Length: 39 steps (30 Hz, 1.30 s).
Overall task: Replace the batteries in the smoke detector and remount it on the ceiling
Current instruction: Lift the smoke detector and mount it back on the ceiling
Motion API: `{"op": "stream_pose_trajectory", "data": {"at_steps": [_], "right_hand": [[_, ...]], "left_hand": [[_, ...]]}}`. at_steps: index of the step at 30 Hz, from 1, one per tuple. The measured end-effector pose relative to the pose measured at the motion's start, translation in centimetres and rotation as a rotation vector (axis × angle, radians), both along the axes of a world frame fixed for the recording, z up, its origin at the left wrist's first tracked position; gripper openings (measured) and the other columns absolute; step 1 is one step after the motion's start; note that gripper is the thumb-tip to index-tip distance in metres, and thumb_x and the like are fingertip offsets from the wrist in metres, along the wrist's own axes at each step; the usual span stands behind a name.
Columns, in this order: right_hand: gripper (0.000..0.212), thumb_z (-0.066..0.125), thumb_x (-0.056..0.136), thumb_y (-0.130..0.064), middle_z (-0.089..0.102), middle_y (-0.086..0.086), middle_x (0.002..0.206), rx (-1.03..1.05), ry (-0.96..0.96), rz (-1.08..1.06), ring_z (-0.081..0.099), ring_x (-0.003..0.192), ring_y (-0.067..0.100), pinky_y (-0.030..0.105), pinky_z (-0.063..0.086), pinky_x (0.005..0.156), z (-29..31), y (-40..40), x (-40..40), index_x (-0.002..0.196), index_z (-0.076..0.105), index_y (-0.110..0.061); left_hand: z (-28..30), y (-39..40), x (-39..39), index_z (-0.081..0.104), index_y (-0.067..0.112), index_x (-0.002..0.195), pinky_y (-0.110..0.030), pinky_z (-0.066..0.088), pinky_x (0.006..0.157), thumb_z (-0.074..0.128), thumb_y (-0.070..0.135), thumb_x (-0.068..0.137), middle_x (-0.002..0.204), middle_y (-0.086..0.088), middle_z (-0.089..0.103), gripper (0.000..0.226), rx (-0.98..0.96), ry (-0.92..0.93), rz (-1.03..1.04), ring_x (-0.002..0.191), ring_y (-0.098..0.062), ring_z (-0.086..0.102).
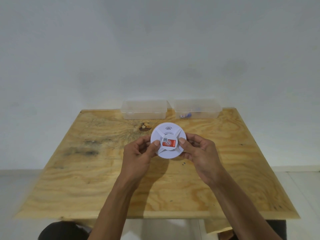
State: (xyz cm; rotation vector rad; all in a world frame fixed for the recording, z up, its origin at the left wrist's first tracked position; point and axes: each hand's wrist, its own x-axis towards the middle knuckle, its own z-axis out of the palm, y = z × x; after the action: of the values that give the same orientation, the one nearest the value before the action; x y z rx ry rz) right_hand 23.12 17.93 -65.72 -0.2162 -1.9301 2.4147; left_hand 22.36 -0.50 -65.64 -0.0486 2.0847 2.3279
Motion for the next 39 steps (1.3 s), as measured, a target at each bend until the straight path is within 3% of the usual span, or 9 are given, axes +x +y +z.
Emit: {"op": "stream_pose_trajectory", "data": {"at_steps": [18, 23, 29, 35, 39], "right_hand": [[0.022, 0.070, 0.088, -0.009, 0.077, 0.017, 0.101, -0.019, -0.018, 0.021, 0.074, 0.095, 0.034, 0.046, 0.061, 0.082, 0.8, 0.4, 0.3, 0.109, 0.072, -0.005], [0.036, 0.072, 0.085, -0.003, 0.075, 0.014, 0.108, -0.009, 0.016, 0.065, 0.072, 0.100, 0.032, 0.048, 0.059, 0.086, 0.8, 0.7, 0.6, 0.120, 0.067, -0.007], [0.045, 0.073, 0.084, 0.000, 0.075, 0.012, 0.107, -0.014, 0.046, 0.004, 0.073, 0.099, 0.030, 0.053, 0.059, 0.086, 0.6, 0.8, 0.8, 0.127, 0.063, -0.010], [0.042, 0.073, 0.084, -0.004, 0.076, 0.014, 0.107, -0.059, 0.032, -0.029, 0.072, 0.100, 0.035, 0.053, 0.059, 0.085, 0.3, 0.7, 0.8, 0.125, 0.066, -0.007], [0.041, 0.073, 0.084, -0.003, 0.076, 0.013, 0.106, -0.067, 0.023, -0.028, 0.073, 0.098, 0.033, 0.047, 0.060, 0.080, 0.2, 0.6, 0.7, 0.124, 0.066, -0.006]], "left_hand": [[0.4, 0.1, 0.3, 0.075, 0.011, 0.107, -0.031, 0.061, 0.078, 0.070, 0.009, 0.091, 0.098, -0.008, 0.081, 0.016, 0.020, 0.010, -0.006, 0.093, -0.024, 0.078], [0.7, 0.4, 0.4, 0.075, 0.007, 0.106, -0.022, 0.059, 0.070, 0.069, 0.007, 0.092, 0.090, -0.005, 0.081, 0.015, 0.072, 0.002, -0.002, 0.073, -0.011, 0.075], [1.0, 0.6, 0.4, 0.073, 0.008, 0.112, -0.022, 0.060, 0.071, 0.067, 0.005, 0.093, 0.085, 0.000, 0.080, 0.020, 0.089, -0.011, -0.034, 0.070, -0.008, 0.073], [0.9, 0.5, 0.4, 0.070, 0.010, 0.122, -0.030, 0.061, 0.081, 0.066, 0.005, 0.094, 0.106, -0.007, 0.080, 0.029, 0.064, -0.028, -0.052, 0.100, -0.022, 0.076], [0.9, 0.5, 0.3, 0.070, 0.011, 0.123, -0.036, 0.061, 0.087, 0.065, 0.005, 0.095, 0.108, -0.007, 0.079, 0.029, 0.068, -0.049, -0.061, 0.104, -0.025, 0.075]]}}
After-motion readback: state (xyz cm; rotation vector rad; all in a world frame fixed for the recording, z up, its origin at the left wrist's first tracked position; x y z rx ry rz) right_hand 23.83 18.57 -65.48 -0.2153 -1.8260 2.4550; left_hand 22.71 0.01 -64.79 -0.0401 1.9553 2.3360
